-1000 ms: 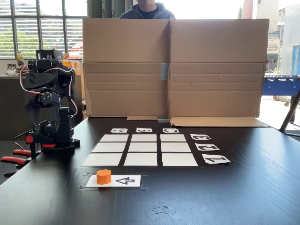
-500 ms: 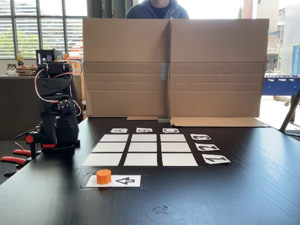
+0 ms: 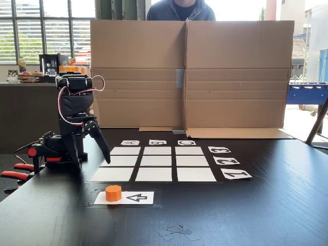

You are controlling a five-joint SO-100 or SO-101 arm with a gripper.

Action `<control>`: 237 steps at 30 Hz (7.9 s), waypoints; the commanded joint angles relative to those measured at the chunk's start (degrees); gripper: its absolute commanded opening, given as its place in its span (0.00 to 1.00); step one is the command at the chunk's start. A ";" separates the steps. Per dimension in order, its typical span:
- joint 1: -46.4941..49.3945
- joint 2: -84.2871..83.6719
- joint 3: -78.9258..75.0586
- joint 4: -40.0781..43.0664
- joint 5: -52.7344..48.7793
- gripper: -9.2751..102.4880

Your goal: Pick up the round, orange token and place it in the grid on square A1.

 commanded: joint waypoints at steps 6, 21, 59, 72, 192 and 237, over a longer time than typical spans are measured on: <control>-2.81 -5.36 -6.77 0.09 0.35 0.37; -5.54 -12.66 -12.13 0.09 0.35 0.38; -5.54 -23.99 -20.65 0.09 0.35 0.31; -5.19 -24.70 -21.97 0.09 0.35 0.18; -20.04 34.63 62.84 -25.40 -12.39 0.17; 0.79 45.09 41.57 -27.07 -12.48 0.44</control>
